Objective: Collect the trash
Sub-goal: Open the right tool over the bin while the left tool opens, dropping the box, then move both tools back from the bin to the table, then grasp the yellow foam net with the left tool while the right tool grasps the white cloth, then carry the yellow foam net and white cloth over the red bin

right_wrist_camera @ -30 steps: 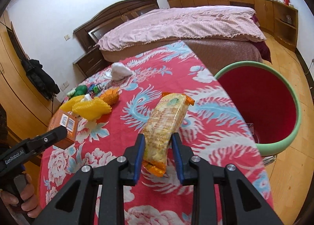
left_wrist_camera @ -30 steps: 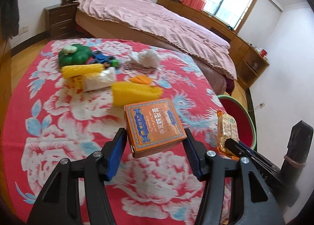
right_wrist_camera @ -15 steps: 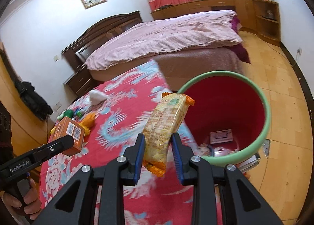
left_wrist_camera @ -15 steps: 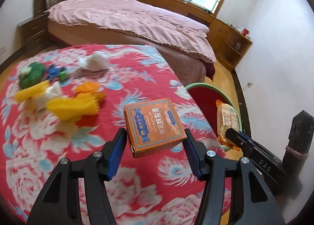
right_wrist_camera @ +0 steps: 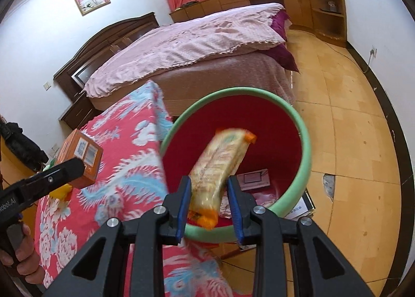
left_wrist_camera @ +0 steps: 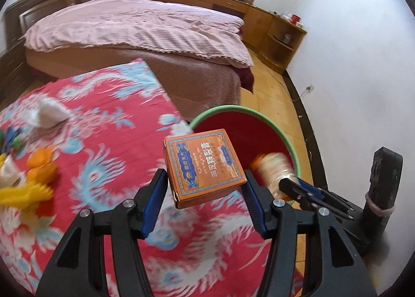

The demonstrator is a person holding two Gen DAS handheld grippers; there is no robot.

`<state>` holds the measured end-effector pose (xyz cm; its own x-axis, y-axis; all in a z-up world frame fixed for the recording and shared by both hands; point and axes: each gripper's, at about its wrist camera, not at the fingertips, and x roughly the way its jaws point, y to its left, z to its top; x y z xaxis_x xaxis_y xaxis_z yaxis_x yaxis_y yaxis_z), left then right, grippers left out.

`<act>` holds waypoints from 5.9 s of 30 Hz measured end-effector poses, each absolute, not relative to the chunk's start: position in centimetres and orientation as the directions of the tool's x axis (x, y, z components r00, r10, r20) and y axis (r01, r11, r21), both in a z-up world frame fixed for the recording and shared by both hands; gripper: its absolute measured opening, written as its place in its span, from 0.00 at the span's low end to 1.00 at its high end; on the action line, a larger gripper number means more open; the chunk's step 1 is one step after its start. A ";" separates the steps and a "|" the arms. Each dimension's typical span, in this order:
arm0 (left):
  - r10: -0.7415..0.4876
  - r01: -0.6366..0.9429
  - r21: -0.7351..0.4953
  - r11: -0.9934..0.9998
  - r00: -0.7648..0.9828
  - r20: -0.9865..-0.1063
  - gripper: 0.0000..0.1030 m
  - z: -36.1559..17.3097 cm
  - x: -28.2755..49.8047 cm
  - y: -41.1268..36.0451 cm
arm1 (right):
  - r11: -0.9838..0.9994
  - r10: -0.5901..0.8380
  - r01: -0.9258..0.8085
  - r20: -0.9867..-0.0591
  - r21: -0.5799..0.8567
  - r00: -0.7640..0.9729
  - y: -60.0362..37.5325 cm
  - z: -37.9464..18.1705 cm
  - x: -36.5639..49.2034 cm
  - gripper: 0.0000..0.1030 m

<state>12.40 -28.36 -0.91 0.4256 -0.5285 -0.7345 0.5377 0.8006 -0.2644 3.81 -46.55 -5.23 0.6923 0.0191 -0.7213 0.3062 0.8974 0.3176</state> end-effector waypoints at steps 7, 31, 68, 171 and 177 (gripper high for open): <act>-0.550 0.575 -0.277 0.770 0.378 -0.745 0.57 -1.9 13.6 -31.7 | 0.867 0.029 0.332 -0.701 0.373 0.712 -48.8 -5.5 3.3 0.31; -0.589 0.580 -0.324 0.747 0.353 -0.727 0.57 -2.0 13.6 -32.0 | 0.808 0.022 0.393 -0.689 0.439 0.725 -50.0 -5.8 1.2 0.37; -0.363 0.160 -0.343 0.926 0.633 -0.684 0.57 1.9 13.1 -6.0 | 0.910 0.199 0.122 -0.676 0.396 0.710 -33.5 -1.5 4.6 0.59; -0.480 0.007 -0.688 0.726 0.722 -0.498 0.14 -1.7 13.4 5.9 | 0.954 0.279 -0.134 -0.628 0.268 0.727 -22.7 1.4 15.7 0.17; -0.481 0.032 -0.672 0.740 0.723 -0.496 0.14 -0.7 11.7 4.9 | 0.952 0.269 -0.104 -0.619 0.289 0.738 -24.2 2.1 12.4 0.17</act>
